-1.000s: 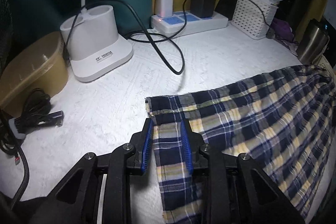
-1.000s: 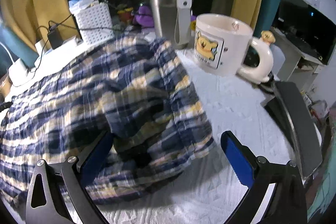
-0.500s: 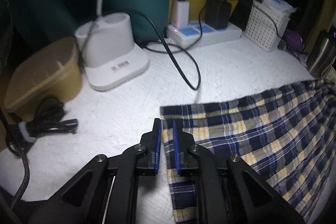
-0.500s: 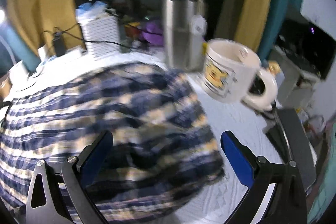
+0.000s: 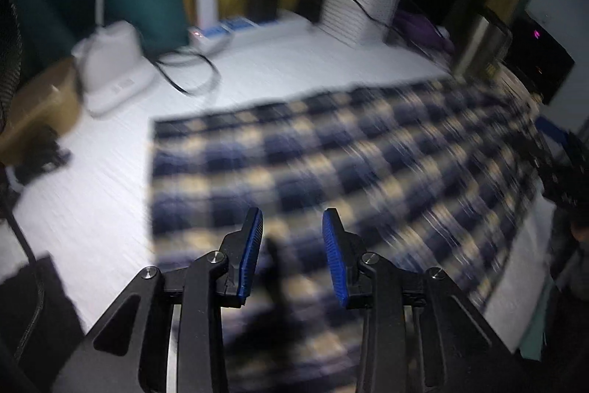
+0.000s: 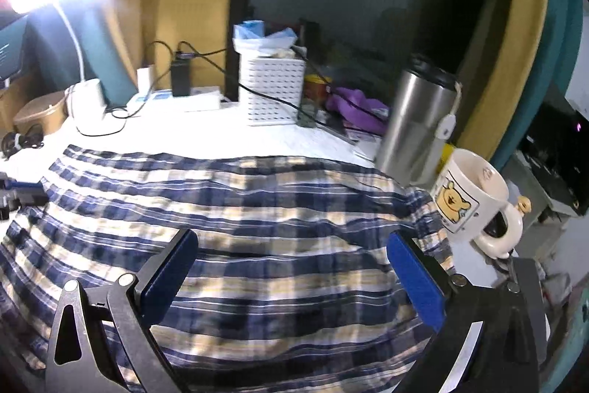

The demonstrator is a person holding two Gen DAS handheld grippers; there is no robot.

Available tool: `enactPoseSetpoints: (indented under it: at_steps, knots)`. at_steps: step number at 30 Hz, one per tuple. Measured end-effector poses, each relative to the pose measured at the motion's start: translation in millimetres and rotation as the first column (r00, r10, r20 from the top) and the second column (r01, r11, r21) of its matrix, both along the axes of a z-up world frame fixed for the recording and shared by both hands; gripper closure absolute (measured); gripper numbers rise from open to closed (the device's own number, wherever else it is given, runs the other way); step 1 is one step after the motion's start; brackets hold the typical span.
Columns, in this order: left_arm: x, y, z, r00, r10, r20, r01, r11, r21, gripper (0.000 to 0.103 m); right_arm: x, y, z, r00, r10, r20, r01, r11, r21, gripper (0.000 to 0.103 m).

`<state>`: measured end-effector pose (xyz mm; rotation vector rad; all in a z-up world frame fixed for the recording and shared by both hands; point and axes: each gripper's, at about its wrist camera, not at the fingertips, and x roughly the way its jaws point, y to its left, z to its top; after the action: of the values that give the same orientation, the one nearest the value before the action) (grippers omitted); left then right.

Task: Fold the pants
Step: 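Release the hem with the left tool and smooth the pants with the right tool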

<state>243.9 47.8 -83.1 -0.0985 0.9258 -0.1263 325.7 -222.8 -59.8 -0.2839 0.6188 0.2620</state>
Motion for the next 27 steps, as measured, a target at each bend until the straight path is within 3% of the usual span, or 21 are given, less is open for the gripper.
enactPoseSetpoints:
  at_steps: [2, 5, 8, 11, 15, 19, 21, 27]
  knots:
    - [-6.0, -10.9, -3.7, 1.000, -0.026, -0.010, 0.026, 1.000, -0.003, 0.070, -2.2, 3.6, -0.1, 1.000, 0.022, -0.011, -0.022, 1.000, 0.017, 0.000]
    - [-10.6, -23.1, -5.6, 0.999, -0.046, -0.017, 0.046, 0.999, -0.028, 0.070, 4.0, 8.3, -17.4, 0.992, 0.078, -0.097, -0.074, 0.996, 0.048, 0.000]
    - [-16.2, -33.4, -4.5, 0.998, -0.063, -0.010, 0.063, 0.998, -0.025, 0.070, 15.9, 9.1, -46.7, 0.969, 0.068, -0.238, -0.055, 0.997, 0.062, 0.000]
    - [-22.2, -42.8, -6.7, 0.996, -0.091, -0.015, 0.091, 0.996, -0.022, 0.070, 14.7, 4.5, -63.6, 0.956, 0.051, -0.289, -0.036, 0.998, 0.056, 0.000]
    - [-31.7, -50.0, -18.3, 0.994, -0.095, -0.056, 0.094, 0.995, -0.022, 0.070, 7.9, 3.7, -67.3, 0.950, 0.053, -0.308, -0.050, 0.999, 0.019, 0.000]
    - [-45.6, -61.0, -22.8, 0.992, -0.116, -0.040, 0.118, 0.991, 0.059, 0.069, -2.2, 1.3, -68.5, 0.951, 0.058, -0.304, -0.061, 0.998, 0.000, 0.000]
    - [-48.7, -61.0, -22.9, 0.993, -0.109, -0.042, 0.112, 0.992, 0.064, 0.068, -7.8, 0.2, -68.8, 0.951, 0.058, -0.303, -0.062, 0.998, -0.004, 0.001]
    - [-63.8, -65.5, -25.0, 0.993, -0.108, -0.038, 0.111, 0.992, 0.068, 0.058, -23.7, -8.8, -66.4, 0.956, 0.056, -0.289, -0.065, 0.998, -0.021, 0.001]
